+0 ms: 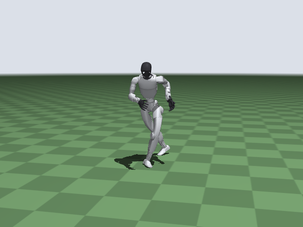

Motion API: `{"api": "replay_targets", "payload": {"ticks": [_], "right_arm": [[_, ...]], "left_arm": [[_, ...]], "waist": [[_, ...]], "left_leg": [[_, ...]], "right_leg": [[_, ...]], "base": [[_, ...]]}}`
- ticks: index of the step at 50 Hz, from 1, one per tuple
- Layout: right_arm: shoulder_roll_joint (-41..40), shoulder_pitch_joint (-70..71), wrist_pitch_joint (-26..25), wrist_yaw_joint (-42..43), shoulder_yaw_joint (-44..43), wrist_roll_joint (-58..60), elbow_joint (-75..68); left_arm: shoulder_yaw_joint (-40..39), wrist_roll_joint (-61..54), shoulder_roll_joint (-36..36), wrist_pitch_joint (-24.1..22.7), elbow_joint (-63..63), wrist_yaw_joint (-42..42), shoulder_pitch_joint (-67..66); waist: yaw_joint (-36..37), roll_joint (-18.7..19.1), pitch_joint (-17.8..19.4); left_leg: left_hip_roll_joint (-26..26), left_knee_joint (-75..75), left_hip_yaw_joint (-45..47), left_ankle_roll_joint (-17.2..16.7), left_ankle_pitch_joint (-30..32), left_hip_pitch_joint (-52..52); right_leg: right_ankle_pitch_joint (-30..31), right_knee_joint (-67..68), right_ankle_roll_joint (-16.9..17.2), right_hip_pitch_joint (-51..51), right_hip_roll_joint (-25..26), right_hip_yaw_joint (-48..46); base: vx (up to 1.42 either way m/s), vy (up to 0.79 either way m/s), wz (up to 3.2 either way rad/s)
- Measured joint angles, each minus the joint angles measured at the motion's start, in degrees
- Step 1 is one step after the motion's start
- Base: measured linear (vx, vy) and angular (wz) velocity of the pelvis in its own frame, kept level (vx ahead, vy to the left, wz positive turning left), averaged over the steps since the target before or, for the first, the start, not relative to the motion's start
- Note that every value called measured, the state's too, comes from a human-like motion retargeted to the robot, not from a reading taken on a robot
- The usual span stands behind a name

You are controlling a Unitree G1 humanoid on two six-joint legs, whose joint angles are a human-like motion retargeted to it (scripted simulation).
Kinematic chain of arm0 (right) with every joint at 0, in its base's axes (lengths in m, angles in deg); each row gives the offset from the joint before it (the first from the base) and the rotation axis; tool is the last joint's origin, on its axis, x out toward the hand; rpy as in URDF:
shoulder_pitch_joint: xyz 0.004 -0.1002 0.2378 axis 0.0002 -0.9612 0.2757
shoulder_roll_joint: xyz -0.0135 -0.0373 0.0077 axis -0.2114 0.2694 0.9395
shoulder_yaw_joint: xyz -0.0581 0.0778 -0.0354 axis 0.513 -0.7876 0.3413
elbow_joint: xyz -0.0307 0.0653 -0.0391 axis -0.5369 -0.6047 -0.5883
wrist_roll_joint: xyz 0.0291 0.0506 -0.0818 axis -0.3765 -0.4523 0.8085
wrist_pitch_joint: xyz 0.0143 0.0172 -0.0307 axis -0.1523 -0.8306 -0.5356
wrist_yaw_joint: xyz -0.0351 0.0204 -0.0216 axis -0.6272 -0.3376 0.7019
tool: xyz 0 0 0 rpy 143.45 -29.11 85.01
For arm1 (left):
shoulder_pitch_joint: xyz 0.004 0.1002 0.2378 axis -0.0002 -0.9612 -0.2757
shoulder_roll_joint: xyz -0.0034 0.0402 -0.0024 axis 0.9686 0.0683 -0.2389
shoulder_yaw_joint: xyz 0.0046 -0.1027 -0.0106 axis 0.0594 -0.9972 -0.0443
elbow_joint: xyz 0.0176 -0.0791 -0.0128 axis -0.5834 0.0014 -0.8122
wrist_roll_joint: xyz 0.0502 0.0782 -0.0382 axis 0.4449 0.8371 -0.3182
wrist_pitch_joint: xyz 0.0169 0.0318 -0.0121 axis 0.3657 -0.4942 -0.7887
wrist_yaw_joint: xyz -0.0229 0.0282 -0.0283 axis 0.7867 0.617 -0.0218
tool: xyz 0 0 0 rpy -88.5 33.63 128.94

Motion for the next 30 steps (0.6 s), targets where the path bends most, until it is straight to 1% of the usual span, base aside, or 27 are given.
{"api": "replay_targets", "payload": {"ticks": [1, 2, 3, 4, 5, 6, 7, 8, 9, 10, 12, 13, 14, 15, 17, 18, 19, 20, 21, 23, 25, 27, 28, 30], "right_arm": [[-5.75, -7.29, 6.82, -2.61, -1.41, -34.85, 3.33], [-9.21, -12.82, 10.31, -2.31, -1.79, -54.51, 6.01], [-8.09, -14.85, 7.14, 3.81, -0.12, -43.76, 7.42], [-3.20, -14.85, -0.73, -2.21, 2.01, -3.26, 5.31], [3.57, -13.83, -10.94, -14.29, 4.38, 52.10, 1.46], [-5.92, -24.87, 6.37, -2.64, 2.65, -24.80, 7.57], [-11.70, -33.17, 18.26, 4.36, 1.52, -74.86, 11.83], [-10.08, -36.01, 19.33, 2.08, 1.58, -71.26, 12.39], [-7.74, -38.36, 18.99, 0.53, 1.64, -65.37, 12.63], [-5.06, -40.47, 17.95, -0.67, 1.71, -58.34, 12.71], [-1.75, -44.32, 20.32, 1.10, 0.55, -60.53, 16.82], [0.21, -45.44, 21.01, 1.71, -0.72, -58.60, 18.38], [2.33, -46.27, 21.24, 1.35, -2.42, -55.71, 19.67], [4.52, -46.96, 21.23, 0.50, -4.34, -52.35, 20.82], [7.97, -49.12, 21.69, 0.72, -8.59, -44.30, 21.68], [9.31, -50.37, 21.87, 1.61, -10.66, -40.00, 21.49], [10.11, -51.48, 21.74, 2.67, -12.36, -36.02, 20.94], [10.64, -52.50, 21.45, 3.82, -13.89, -32.20, 20.19], [10.56, -53.62, 21.42, 4.52, -14.94, -31.92, 19.52], [9.15, -55.74, 21.35, 3.78, -16.21, -36.02, 18.18], [5.85, -56.90, 21.96, 0.85, -16.82, -49.96, 17.66], [1.15, -57.54, 21.26, -2.69, -16.34, -64.01, 17.24], [-0.80, -57.57, 21.22, -3.70, -15.89, -68.82, 17.56], [-2.77, -56.95, 20.63, -5.55, -14.78, -72.17, 18.89]], "left_arm": [[-2.11, -1.67, -1.79, -1.81, -1.40, -1.69, 0.51], [-4.08, -2.12, -3.28, -3.08, -2.71, -3.55, 1.56], [-5.76, -0.12, -4.18, -3.26, -3.82, -5.72, 3.68], [-6.49, 4.85, -4.73, -2.31, -4.20, -7.19, 6.98], [-6.75, 11.29, -5.11, -0.77, -4.22, -8.30, 10.88], [-4.71, 11.86, -4.88, -3.78, -4.01, -11.74, 15.88], [-2.47, 14.57, -4.72, -5.89, -3.42, -14.25, 20.65], [0.19, 21.56, -4.71, -6.19, -2.08, -14.90, 24.97], [2.09, 26.99, -5.04, -6.01, -0.75, -15.85, 28.45], [3.59, 31.63, -5.54, -5.59, 0.58, -16.94, 31.53], [7.06, 32.56, -7.50, -6.40, 1.01, -18.74, 35.73], [8.89, 32.19, -8.52, -6.86, 0.94, -18.76, 37.55], [10.80, 31.31, -9.32, -7.08, 0.91, -18.20, 39.58], [12.76, 30.18, -10.00, -7.18, 0.91, -17.35, 41.71], [16.34, 29.97, -10.07, -5.68, 1.88, -15.72, 45.90], [18.00, 30.91, -9.77, -4.37, 2.76, -15.35, 47.85], [19.63, 31.52, -9.45, -3.54, 3.57, -15.02, 49.70], [21.25, 31.98, -9.11, -2.97, 4.36, -14.72, 51.49], [22.69, 33.54, -8.95, -2.13, 5.16, -14.63, 52.34], [25.51, 35.67, -9.32, -0.30, 6.73, -14.46, 53.32], [28.20, 36.90, -10.52, 0.84, 8.27, -13.59, 53.94], [30.25, 34.43, -12.50, 1.84, 8.08, -14.13, 52.67], [31.12, 32.42, -13.30, 1.62, 7.35, -14.40, 51.61], [32.45, 29.31, -14.68, 1.03, 5.53, -15.19, 49.44]], "waist": [[-0.78, -0.79, 0.11], [-1.32, -1.55, 0.20], [-1.39, -2.26, 0.26], [-1.64, -3.13, 0.28], [-1.99, -4.07, 0.28], [-2.98, -4.73, 0.28], [-3.71, -5.37, 0.28], [-3.94, -5.96, 0.28], [-5.10, -5.35, 0.28], [-6.73, -4.14, 0.28], [-9.78, -1.99, 0.17], [-11.77, -0.64, -0.18], [-13.82, 0.43, -0.66], [-15.90, 1.37, -1.21], [-19.35, 2.31, -3.91], [-20.82, 2.83, -5.71], [-22.18, 2.99, -7.63], [-23.51, 2.99, -9.61], [-24.84, 4.01, -11.20], [-27.11, 5.55, -15.45], [-29.43, 7.66, -18.07], [-31.51, 8.13, -19.96], [-33.29, 8.59, -19.19], [-37.42, 9.03, -15.75]], "left_leg": [[-0.26, -0.23, -0.13, -0.21, 0.22, -0.64], [-0.87, -0.96, -1.40, -0.56, 0.22, -1.40], [-2.18, -2.70, -4.96, -1.17, -0.22, -2.41], [-4.12, -5.33, -7.63, -0.50, -0.71, -2.82], [-6.37, -8.40, -9.85, 0.81, -1.21, -2.94], [-8.06, -10.08, -10.98, 0.66, -1.01, -2.64], [-8.63, -9.76, -12.02, 0.93, -1.31, -2.62], [-7.00, -5.44, -12.89, 2.04, -2.60, -3.19], [-6.61, -4.23, -14.60, 1.88, -3.11, -2.18], [-6.86, -4.58, -16.74, 1.08, -3.23, -0.37], [-7.00, -7.84, -20.88, -0.88, -3.17, 5.14], [-6.77, -9.83, -23.23, -1.45, -3.01, 8.06], [-6.62, -11.75, -25.47, -1.33, -2.75, 10.65], [-6.51, -13.65, -27.65, -0.86, -2.42, 13.08], [-6.15, -15.93, -30.99, 0.51, -1.84, 15.85], [-5.70, -16.74, -32.45, 0.99, -1.50, 16.75], [-5.50, -17.30, -33.66, 1.75, -1.44, 17.33], [-5.43, -17.72, -34.74, 2.65, -1.50, 17.76], [-4.22, -17.95, -35.95, 2.14, -1.39, 18.92], [-1.87, -18.03, -37.45, 1.45, -1.44, 20.12], [1.53, -16.78, -39.58, -1.19, -1.15, 20.84], [3.02, -14.05, -40.31, -0.88, -2.02, 22.14], [3.98, -12.13, -41.93, -2.28, -2.39, 23.84], [5.38, -9.10, -46.11, -5.10, -2.16, 28.86]], "right_leg": [[-0.44, -0.55, -0.46, -0.17, 0.32, -0.75], [-0.80, -0.96, -0.79, -0.30, 0.64, -1.33], [-0.99, -1.08, -0.88, -0.37, 0.94, -1.57], [-0.80, -0.91, -0.90, -0.55, 1.10, -2.15], [-0.42, -0.58, -0.88, -0.80, 1.19, -2.90], [1.02, -0.36, -0.83, -0.44, 1.63, -4.45], [2.46, 1.12, -0.28, -0.55, 1.97, -6.01], [3.88, 5.13, 1.29, -1.63, 2.07, -7.60], [7.21, 5.07, 0.78, -0.05, 3.28, -8.46], [11.50, 2.98, -0.77, 2.86, 5.03, -8.97], [16.53, 10.90, -0.54, 3.07, 7.24, -9.10], [16.26, 17.41, -0.82, 1.75, 8.52, -8.81], [13.16, 25.97, -1.87, -1.08, 9.26, -8.79], [8.65, 35.57, -3.31, -4.65, 9.72, -8.90], [-1.78, 55.11, -7.39, -14.22, 8.24, -10.65], [-5.59, 63.96, -9.26, -19.14, 7.16, -11.64], [-7.32, 73.10, -9.17, -24.93, 5.26, -12.37], [-8.03, 82.38, -8.10, -31.14, 2.95, -12.97], [-10.10, 88.91, -8.90, -35.35, 2.35, -13.33], [-14.19, 101.77, -10.16, -45.82, 0.82, -13.25], [-21.04, 112.20, -13.69, -55.53, 0.76, -13.56], [-23.70, 120.74, -12.34, -67.08, -0.71, -11.31], [-25.29, 123.63, -10.92, -70.62, -1.95, -10.76], [-28.20, 126.54, -7.37, -75.23, -5.65, -9.79]], "base": [[0.08, 0.02, 0.55], [0.15, 0.03, 0.32], [0.18, 0.06, 0.33], [0.20, 0.07, 0.44], [0.25, 0.06, 0.89], [0.31, 0.05, 1.18], [0.39, 0.02, 1.30], [0.43, 0.04, 1.23], [0.45, 0.06, 1.25], [0.47, 0.09, 1.28], [0.50, 0.11, 1.29], [0.48, 0.10, 1.44], [0.44, 0.09, 1.55], [0.40, 0.08, 1.51], [0.37, 0.06, 1.32], [0.36, 0.05, 1.11], [0.37, 0.06, 0.98], [0.36, 0.05, 0.90], [0.35, 0.05, 0.80], [0.32, 0.03, 0.53], [0.24, -0.02, 0.52], [0.28, -0.02, 0.83], [0.30, -0.05, 1.62], [0.29, -0.08, 2.39]]}}
